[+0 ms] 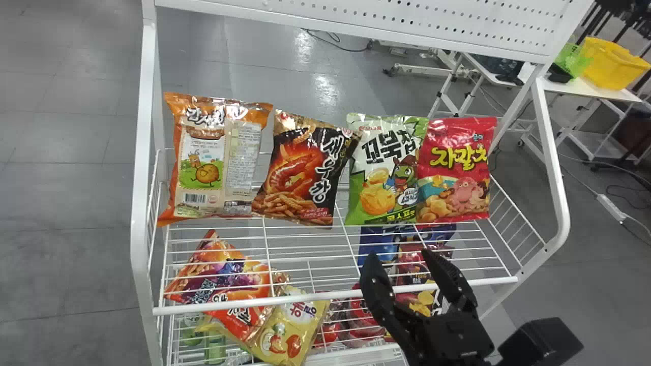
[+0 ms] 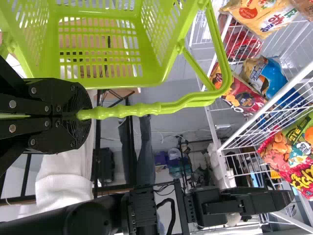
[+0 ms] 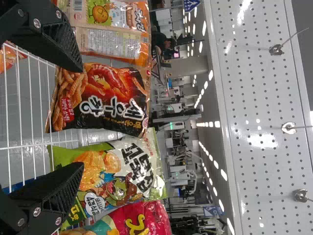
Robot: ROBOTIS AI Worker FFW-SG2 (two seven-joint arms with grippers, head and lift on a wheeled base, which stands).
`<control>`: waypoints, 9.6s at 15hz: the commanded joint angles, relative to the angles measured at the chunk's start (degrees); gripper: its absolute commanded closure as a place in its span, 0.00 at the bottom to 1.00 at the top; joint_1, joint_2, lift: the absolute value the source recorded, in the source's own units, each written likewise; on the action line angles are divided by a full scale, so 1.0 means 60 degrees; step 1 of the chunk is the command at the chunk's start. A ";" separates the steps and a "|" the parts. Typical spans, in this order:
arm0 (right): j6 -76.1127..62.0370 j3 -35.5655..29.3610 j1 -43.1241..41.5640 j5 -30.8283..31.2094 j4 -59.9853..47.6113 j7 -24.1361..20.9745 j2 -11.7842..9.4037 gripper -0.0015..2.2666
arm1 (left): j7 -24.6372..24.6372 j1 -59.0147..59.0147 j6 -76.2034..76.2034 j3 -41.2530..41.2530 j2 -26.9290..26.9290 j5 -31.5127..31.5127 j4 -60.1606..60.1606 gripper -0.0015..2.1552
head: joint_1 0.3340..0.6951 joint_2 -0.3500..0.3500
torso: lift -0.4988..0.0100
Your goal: Hold basket handle with left hand then pick Gkobukchip with right hand and place into basket
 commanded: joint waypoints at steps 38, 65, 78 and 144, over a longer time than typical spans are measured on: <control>0.2731 -0.0647 -0.7768 0.1071 0.6886 0.0724 -0.0497 0.79 | 0.0290 -0.1331 0.0011 0.0881 -0.0025 0.0487 0.1496 0.80 | 1.00 0.00 | 0.92; 0.5397 -0.2713 -0.3754 -0.1610 0.0089 -0.0213 -0.0658 0.84 | 0.0437 -0.0965 0.0011 0.0618 -0.0025 0.0590 0.0368 0.80 | 1.00 0.00 | 0.92; 1.4831 -0.5174 -0.2319 -0.5550 -0.2753 0.1896 -0.0175 0.83 | 0.0525 -0.1067 0.0011 0.0354 -0.0025 0.0560 0.0426 0.80 | 1.00 0.00 | 0.92; 0.2350 -0.0779 0.0215 -0.0262 -0.0307 0.1325 0.0075 0.06 | 0.0217 -0.1243 0.0011 -0.0496 -0.0025 0.0033 0.0983 0.80 | 1.00 0.00 | 0.92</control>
